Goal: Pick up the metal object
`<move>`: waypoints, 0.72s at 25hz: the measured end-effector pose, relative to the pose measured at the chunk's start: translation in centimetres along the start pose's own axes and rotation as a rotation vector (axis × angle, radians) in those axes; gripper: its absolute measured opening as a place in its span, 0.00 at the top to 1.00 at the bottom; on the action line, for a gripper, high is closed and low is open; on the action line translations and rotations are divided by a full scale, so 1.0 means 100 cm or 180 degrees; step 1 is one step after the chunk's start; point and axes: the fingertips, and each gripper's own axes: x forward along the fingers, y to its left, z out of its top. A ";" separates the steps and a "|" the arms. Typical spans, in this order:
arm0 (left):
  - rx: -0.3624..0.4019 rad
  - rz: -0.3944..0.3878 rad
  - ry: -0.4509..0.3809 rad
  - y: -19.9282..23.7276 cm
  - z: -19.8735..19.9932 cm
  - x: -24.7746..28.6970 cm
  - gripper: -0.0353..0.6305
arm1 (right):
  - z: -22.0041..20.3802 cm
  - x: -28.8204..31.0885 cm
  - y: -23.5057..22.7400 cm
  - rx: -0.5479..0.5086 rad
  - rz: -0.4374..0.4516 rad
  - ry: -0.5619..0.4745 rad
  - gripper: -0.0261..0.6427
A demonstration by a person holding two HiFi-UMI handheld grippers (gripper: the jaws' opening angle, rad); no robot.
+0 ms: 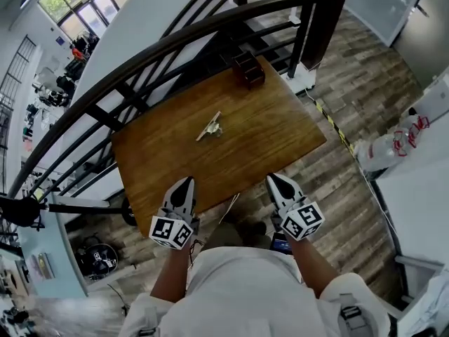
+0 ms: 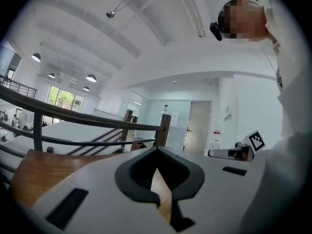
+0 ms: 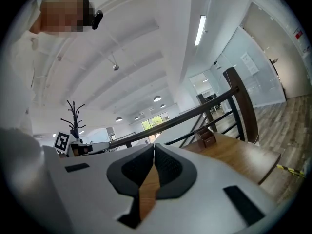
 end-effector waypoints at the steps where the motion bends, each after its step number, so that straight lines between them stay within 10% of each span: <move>1: 0.0013 0.0007 0.0016 0.004 -0.001 0.001 0.93 | -0.004 0.006 0.002 0.0034 0.0039 0.0030 0.92; 18: -0.0065 0.0182 -0.0016 0.140 -0.012 0.074 0.93 | -0.004 0.176 -0.003 0.0178 0.0249 0.0272 0.92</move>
